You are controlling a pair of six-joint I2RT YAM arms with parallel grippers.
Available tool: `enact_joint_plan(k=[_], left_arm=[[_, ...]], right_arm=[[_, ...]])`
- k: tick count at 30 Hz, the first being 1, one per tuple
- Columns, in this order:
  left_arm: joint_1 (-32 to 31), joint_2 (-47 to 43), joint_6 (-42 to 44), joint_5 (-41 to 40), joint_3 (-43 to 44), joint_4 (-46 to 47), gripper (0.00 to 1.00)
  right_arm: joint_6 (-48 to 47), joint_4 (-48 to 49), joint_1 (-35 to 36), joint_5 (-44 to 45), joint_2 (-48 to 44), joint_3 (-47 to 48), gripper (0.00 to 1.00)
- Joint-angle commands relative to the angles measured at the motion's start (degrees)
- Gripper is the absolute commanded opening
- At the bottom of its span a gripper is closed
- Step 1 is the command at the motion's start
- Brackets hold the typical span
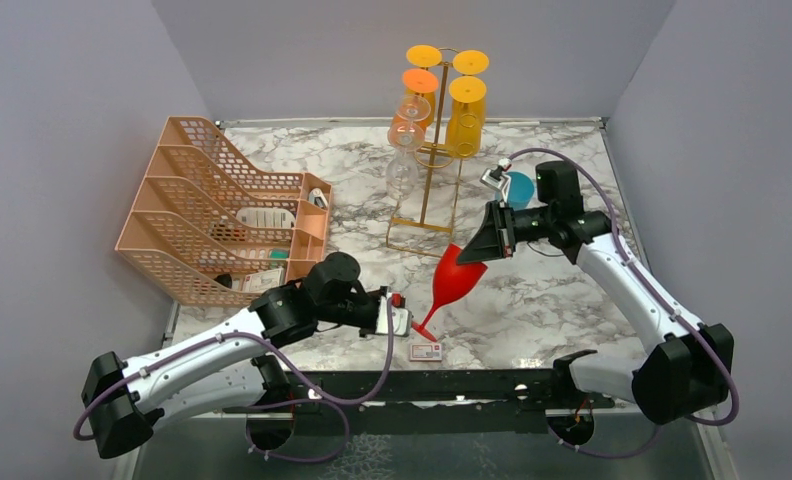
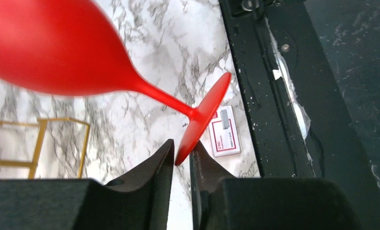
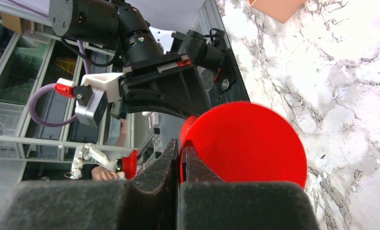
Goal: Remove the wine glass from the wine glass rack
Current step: Place the wine glass at the center of the board.
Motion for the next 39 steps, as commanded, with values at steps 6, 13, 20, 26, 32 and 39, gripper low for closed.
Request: enact_joint_plan(k=[6,13,20,26,32,39], left_arm=[[1.4,-6.6,-6.7,-5.1,-4.8,8.2,0.34],[1.4,-8.6,-9.2,-5.9,-4.9,7.6,0.57],[1.4,-10.5,-12.8,-13.0,-7.5,9.9,0.92],[1.4,-10.2,-26.5,-33.4,-7.6,12.5,0.99],[1.4,-7.0,-34.8,-50.8,-4.8,6.6,0.99],[1.4,-8.2,-43.1,-57.1,-3.7,3.3,0.99]], right_arm=[[4.6,2.2,1.3,5.0,-5.0,-1.0,0.01],[6.1,3.2,1.3,8.4,-6.1,-1.6,0.01],[6.5,2.6,1.3,13.4,-5.9,-0.1,0.01],[7.7,0.4,1.4,24.6,-7.7,-0.4,0.01],[7.4,-7.5,1.4,47.6,-10.6,1.2,0.01],[7.6,-13.0,1.4,67.9,-13.5,1.2,0.01]])
